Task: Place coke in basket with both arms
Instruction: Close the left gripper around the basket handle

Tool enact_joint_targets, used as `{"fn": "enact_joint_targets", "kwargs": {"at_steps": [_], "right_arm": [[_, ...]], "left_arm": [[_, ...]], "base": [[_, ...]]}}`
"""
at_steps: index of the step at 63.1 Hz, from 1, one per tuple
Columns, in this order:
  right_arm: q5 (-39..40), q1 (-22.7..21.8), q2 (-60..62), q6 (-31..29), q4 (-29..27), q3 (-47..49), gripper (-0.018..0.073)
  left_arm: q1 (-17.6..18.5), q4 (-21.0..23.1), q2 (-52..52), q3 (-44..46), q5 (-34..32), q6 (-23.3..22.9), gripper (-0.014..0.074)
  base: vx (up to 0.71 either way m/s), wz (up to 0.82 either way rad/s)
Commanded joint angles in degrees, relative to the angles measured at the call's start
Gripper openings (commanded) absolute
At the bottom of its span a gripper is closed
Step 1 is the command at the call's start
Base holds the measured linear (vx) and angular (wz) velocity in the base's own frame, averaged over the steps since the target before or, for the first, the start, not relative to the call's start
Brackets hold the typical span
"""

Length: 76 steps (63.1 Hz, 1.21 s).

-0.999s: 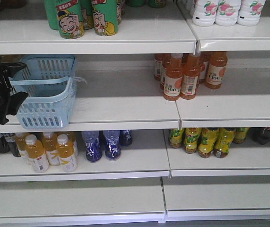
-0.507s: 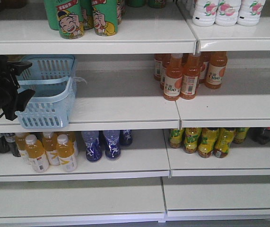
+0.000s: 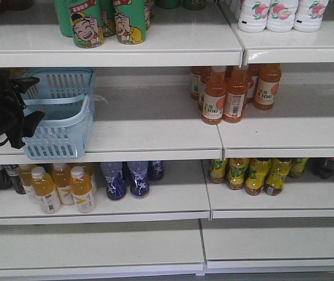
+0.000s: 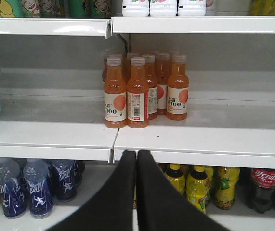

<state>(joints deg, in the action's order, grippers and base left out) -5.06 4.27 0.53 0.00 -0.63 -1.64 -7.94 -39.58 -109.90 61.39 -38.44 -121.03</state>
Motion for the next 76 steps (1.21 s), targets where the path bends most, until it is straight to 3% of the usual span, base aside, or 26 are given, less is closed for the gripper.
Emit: {"fn": "enact_joint_targets", "kwargs": {"at_steps": [1, 33, 40, 57, 65, 76], "right_arm": [[4.16, -0.13, 0.78, 0.00, 0.17, -1.07, -0.0010], [4.17, -0.13, 0.78, 0.00, 0.17, -1.07, -0.0010], [4.17, -0.13, 0.78, 0.00, 0.17, -1.07, -0.0010], [4.17, -0.13, 0.78, 0.00, 0.17, -1.07, -0.0010], [4.17, -0.13, 0.78, 0.00, 0.17, -1.07, -0.0010], [4.17, -0.13, 0.78, 0.00, 0.17, -1.07, -0.0010]], "left_arm": [[-0.13, 1.92, 2.33, 2.92, -4.43, -0.38, 0.0587], [-0.13, -0.64, -0.96, 8.87, -1.34, -1.84, 0.0565], [-0.13, -0.75, -1.76, 9.78, -1.22, -1.84, 0.0475], [-0.13, -1.73, -2.23, 9.72, -3.81, -1.79, -0.0003], [-0.13, -2.93, -2.23, 9.72, -6.44, -1.73, -0.0008], [-0.98, -9.07, -2.23, 9.72, -12.36, -1.78, -0.0007]], "base": [[0.00, 0.00], [0.00, 0.00], [0.00, 0.00], [0.00, 0.00], [0.00, 0.00], [0.00, 0.00]]}}
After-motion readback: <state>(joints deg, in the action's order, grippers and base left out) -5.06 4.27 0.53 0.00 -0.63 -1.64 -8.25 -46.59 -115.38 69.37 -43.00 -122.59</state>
